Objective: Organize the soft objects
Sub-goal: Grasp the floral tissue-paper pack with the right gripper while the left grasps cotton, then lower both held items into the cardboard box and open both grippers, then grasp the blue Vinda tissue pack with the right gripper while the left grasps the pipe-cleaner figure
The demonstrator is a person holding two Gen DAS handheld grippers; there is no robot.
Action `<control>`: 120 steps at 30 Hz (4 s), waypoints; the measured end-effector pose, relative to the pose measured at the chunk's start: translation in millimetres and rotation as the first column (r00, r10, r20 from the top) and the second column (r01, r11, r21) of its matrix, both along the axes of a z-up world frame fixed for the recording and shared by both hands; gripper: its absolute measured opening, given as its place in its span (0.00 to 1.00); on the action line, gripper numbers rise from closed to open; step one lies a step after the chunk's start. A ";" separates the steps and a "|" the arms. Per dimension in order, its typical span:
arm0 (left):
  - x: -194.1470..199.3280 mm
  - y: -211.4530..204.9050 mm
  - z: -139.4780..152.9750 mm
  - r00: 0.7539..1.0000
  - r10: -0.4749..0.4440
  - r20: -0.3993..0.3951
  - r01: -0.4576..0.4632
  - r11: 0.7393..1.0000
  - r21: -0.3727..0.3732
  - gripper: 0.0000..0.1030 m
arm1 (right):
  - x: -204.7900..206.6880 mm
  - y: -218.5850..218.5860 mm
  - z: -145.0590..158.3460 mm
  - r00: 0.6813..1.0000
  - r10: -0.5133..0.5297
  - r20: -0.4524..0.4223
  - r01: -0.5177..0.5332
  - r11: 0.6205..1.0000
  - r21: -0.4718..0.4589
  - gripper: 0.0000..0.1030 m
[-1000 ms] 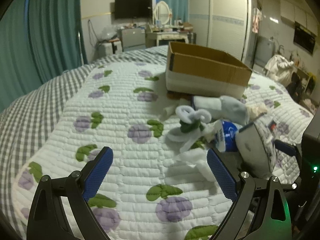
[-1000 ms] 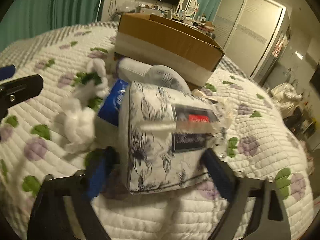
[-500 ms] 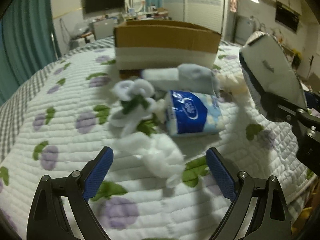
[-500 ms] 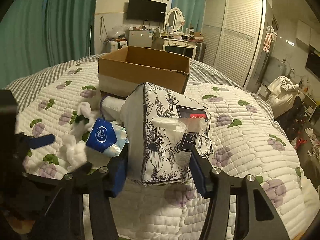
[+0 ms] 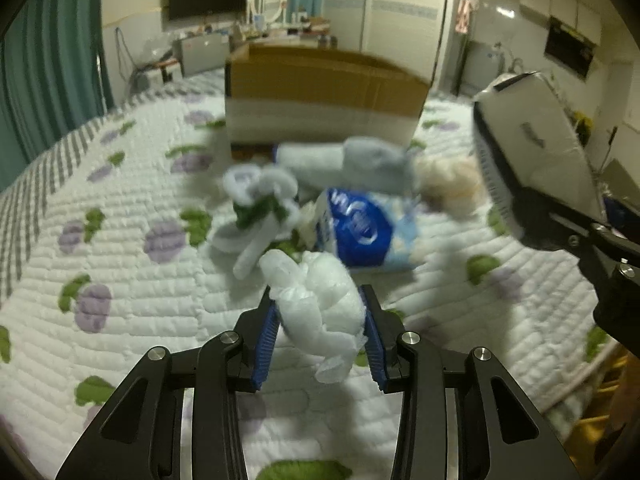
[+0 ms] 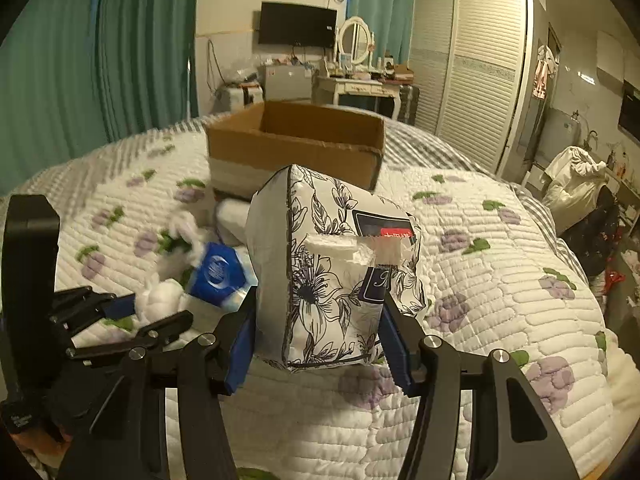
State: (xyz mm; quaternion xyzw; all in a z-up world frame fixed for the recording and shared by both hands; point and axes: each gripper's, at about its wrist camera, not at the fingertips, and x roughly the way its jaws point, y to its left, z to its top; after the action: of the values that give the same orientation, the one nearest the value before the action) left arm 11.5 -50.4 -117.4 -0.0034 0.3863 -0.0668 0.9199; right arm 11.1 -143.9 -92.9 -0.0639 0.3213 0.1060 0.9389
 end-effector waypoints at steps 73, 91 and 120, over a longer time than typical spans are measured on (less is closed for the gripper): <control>37.4 83.1 92.7 0.962 0.117 0.245 -0.146 0.984 0.102 0.92 | 53.1 43.1 57.3 0.997 0.080 -0.019 -0.080 0.996 0.030 1.00; 49.1 75.7 1.5 0.997 0.011 0.076 -0.024 0.985 0.168 0.89 | 79.8 56.7 -63.8 0.957 0.095 -0.274 -0.071 0.993 0.097 0.76; 68.3 47.2 -12.7 0.994 -0.111 -0.003 0.111 0.993 0.044 0.22 | 68.2 22.2 -37.3 0.982 0.020 -0.188 -0.011 0.999 0.048 0.76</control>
State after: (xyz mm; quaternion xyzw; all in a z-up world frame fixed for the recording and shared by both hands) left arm 79.8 -3.1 -130.1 0.0381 0.3876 -0.1092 0.9145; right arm 79.2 -121.7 -130.2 -0.0339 0.4056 0.1263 0.9046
